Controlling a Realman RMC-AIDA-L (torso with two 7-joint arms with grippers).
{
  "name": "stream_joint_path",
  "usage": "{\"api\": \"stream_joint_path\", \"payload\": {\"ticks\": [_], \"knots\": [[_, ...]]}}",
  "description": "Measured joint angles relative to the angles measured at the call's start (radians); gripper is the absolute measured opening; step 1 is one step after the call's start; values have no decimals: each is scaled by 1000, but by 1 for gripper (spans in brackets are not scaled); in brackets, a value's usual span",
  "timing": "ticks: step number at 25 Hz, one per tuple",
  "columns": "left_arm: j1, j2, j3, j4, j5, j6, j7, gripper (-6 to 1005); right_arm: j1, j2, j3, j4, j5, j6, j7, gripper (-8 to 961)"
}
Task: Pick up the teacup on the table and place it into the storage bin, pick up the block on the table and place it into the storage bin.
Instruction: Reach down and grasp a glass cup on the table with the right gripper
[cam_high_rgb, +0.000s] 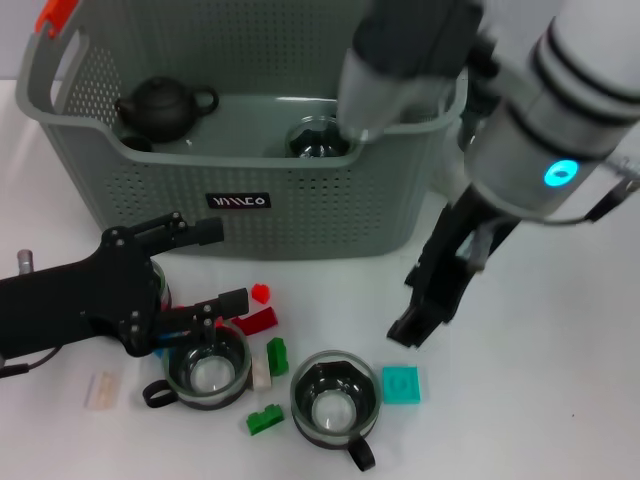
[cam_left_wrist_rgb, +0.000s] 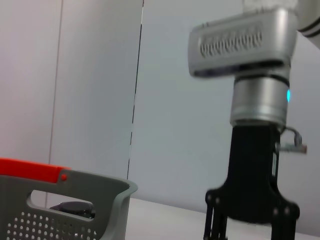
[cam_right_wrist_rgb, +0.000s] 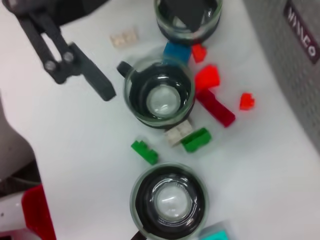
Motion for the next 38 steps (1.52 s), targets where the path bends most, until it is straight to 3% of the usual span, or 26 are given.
{"api": "stream_joint_path", "payload": {"ticks": [12, 38], "knots": [[-4, 1, 0, 0, 0, 1, 0, 829, -5, 3, -256, 133, 60, 241, 51, 647], [-2, 0, 2, -4, 0, 0, 8, 829, 26, 13, -409, 293, 89, 458, 64, 647]]}}
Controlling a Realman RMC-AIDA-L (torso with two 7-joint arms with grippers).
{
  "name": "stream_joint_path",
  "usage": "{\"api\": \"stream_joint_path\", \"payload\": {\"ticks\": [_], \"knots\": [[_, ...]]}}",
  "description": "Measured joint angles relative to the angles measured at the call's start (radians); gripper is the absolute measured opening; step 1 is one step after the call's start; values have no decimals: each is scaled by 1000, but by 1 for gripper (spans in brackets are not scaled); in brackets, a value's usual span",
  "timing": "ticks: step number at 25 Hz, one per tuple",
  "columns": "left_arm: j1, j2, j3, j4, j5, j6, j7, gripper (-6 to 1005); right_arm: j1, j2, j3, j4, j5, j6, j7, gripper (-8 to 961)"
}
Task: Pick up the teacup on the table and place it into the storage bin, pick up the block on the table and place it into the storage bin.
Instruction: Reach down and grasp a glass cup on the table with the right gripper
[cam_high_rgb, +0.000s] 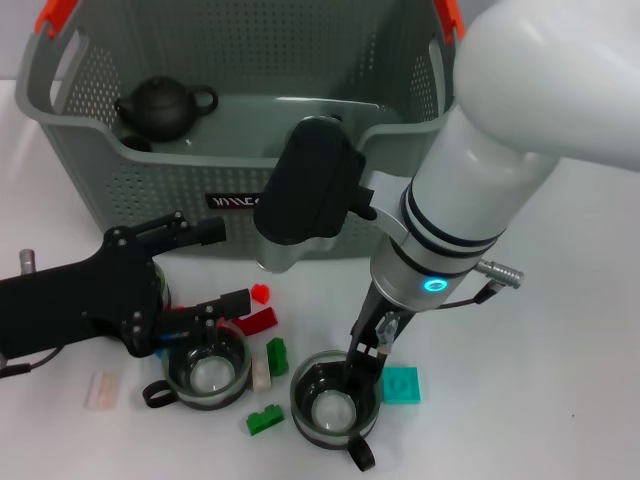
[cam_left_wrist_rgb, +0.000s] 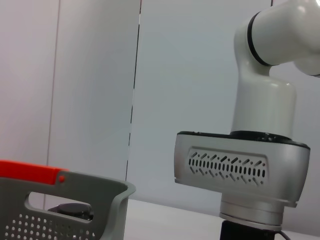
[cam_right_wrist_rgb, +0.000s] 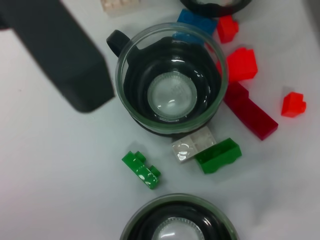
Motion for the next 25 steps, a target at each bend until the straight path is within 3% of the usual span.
{"api": "stream_joint_path", "payload": {"ticks": [25], "knots": [[3, 0, 0, -2, 0, -1, 6, 829, 39, 4, -61, 78, 25, 63, 5, 647]]}}
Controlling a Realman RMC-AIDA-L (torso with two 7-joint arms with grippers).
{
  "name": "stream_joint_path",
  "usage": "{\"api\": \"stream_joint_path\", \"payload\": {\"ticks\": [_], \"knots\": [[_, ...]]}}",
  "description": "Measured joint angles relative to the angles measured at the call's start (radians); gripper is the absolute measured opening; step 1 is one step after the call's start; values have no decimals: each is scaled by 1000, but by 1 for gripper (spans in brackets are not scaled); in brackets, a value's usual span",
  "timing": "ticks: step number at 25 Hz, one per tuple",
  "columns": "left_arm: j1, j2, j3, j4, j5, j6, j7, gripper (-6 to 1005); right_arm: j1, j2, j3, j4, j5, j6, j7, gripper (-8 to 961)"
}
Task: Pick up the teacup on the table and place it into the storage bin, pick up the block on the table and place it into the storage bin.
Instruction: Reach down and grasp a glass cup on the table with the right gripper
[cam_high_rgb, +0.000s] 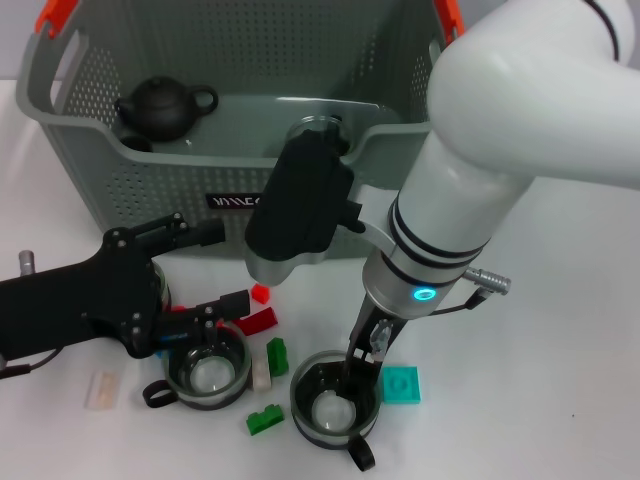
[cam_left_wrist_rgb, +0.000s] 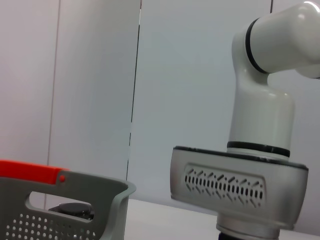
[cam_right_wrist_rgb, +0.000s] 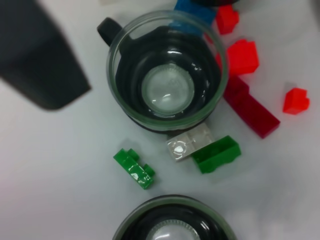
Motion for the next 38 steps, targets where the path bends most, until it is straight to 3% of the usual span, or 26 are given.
{"api": "stream_joint_path", "payload": {"ticks": [14, 22, 27, 38], "knots": [[0, 0, 0, 0, 0, 2, -1, 829, 22, 0, -35, 48, 27, 35, -2, 621], [0, 0, 0, -3, 0, 1, 1, 829, 25, 0, -50, 55, 48, 48, -10, 537], [1, 0, 0, -4, 0, 0, 2, 830, 47, 0, -70, 87, 80, 56, -14, 462], [3, 0, 0, -5, 0, -1, 10, 830, 55, 0, -85, 78, 89, 60, -28, 144]]}}
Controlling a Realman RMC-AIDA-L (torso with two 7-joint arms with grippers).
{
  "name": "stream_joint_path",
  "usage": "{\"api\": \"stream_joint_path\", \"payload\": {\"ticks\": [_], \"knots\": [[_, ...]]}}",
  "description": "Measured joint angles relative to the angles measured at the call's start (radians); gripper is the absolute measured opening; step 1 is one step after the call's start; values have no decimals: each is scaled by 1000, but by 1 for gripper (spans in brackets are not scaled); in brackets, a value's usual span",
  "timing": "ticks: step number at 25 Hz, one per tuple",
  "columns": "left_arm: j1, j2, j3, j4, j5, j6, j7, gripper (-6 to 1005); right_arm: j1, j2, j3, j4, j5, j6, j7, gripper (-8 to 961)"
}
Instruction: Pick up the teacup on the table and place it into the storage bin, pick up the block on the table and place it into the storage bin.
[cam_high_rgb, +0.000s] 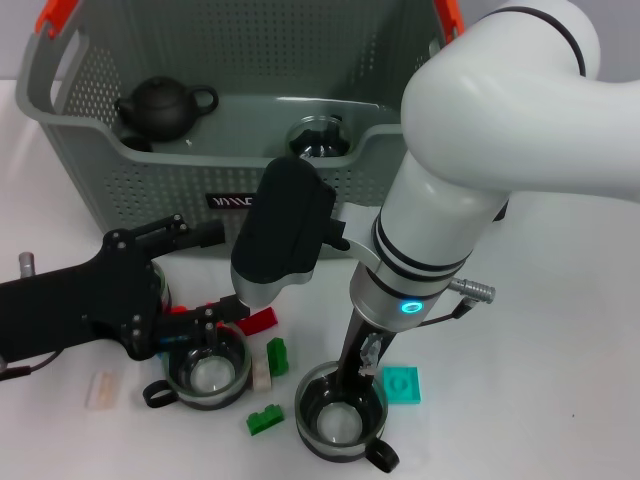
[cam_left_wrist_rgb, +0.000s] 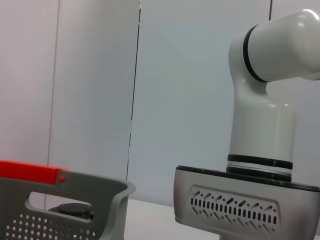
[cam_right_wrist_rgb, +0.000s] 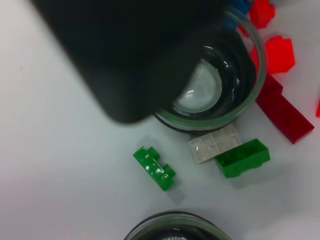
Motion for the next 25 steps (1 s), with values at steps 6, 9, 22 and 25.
{"api": "stream_joint_path", "payload": {"ticks": [6, 9, 22, 25], "knots": [[3, 0, 0, 0, 0, 0, 2, 830, 0, 0, 0, -2, 1, -3, -12, 55], [3, 0, 0, 0, 0, 0, 2, 830, -3, -3, 5, -22, 4, -10, -12, 57], [-2, 0, 0, 0, 0, 7, 3, 830, -33, -20, 292, -271, -147, -144, -5, 66], [-2, 0, 0, -1, 0, 7, 5, 830, -37, -23, 394, -336, -159, -143, -31, 68]]}}
